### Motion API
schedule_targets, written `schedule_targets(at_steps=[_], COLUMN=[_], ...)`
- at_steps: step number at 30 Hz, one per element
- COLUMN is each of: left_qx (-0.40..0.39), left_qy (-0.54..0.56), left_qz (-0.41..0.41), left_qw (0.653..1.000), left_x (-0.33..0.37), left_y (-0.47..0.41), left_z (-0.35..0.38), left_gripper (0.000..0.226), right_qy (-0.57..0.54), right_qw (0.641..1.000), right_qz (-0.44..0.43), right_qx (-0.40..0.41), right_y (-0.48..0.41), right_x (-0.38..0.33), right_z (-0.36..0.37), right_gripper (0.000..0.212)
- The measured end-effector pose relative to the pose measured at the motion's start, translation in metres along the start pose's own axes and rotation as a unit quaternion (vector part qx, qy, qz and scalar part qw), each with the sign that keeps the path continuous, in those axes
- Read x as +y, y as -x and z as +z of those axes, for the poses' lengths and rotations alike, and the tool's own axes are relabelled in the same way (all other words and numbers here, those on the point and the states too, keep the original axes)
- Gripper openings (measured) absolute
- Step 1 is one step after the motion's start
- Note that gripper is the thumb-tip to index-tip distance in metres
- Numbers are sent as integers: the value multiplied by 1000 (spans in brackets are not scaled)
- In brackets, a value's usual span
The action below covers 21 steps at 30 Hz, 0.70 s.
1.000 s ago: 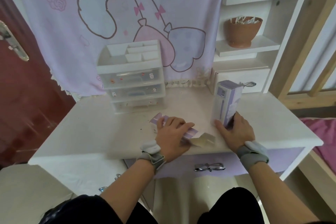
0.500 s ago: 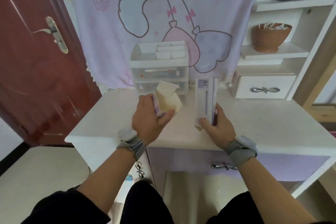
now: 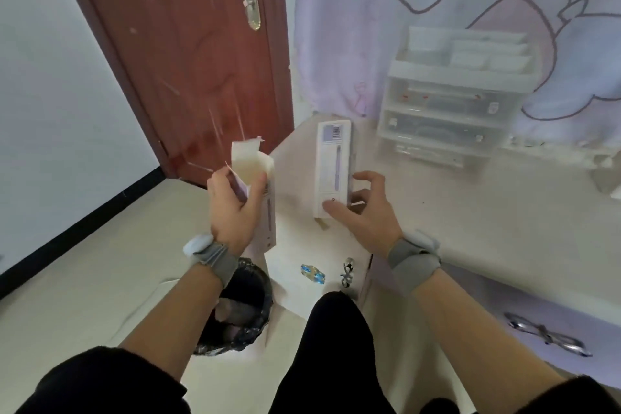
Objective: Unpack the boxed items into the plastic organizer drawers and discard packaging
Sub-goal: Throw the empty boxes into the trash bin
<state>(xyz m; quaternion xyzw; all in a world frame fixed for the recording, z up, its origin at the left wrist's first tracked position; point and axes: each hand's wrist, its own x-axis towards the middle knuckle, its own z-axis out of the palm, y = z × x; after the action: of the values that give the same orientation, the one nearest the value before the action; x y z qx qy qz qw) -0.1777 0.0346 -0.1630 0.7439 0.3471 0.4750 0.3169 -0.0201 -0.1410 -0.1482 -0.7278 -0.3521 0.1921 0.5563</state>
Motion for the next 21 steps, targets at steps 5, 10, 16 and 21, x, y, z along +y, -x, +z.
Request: schedule_targets(at_steps=[5, 10, 16, 21], left_qx=[39, 7, -119, -219], left_qy=[-64, -110, -217, -217], left_qz=[-83, -204, -298, -340], left_qw=[994, 973, 922, 889], left_x=[-67, -148, -225, -248], left_y=[11, 43, 90, 108], left_z=[-36, -49, -40, -40], left_gripper=[60, 53, 57, 75], right_qy=[33, 86, 188, 155], right_qw=[988, 949, 890, 889], right_qz=[-8, 173, 319, 309], right_qx=[-149, -251, -267, -300], right_y=[-5, -19, -28, -35], right_x=[8, 69, 151, 177], right_z=[65, 130, 196, 217], right_gripper=[54, 57, 55, 79])
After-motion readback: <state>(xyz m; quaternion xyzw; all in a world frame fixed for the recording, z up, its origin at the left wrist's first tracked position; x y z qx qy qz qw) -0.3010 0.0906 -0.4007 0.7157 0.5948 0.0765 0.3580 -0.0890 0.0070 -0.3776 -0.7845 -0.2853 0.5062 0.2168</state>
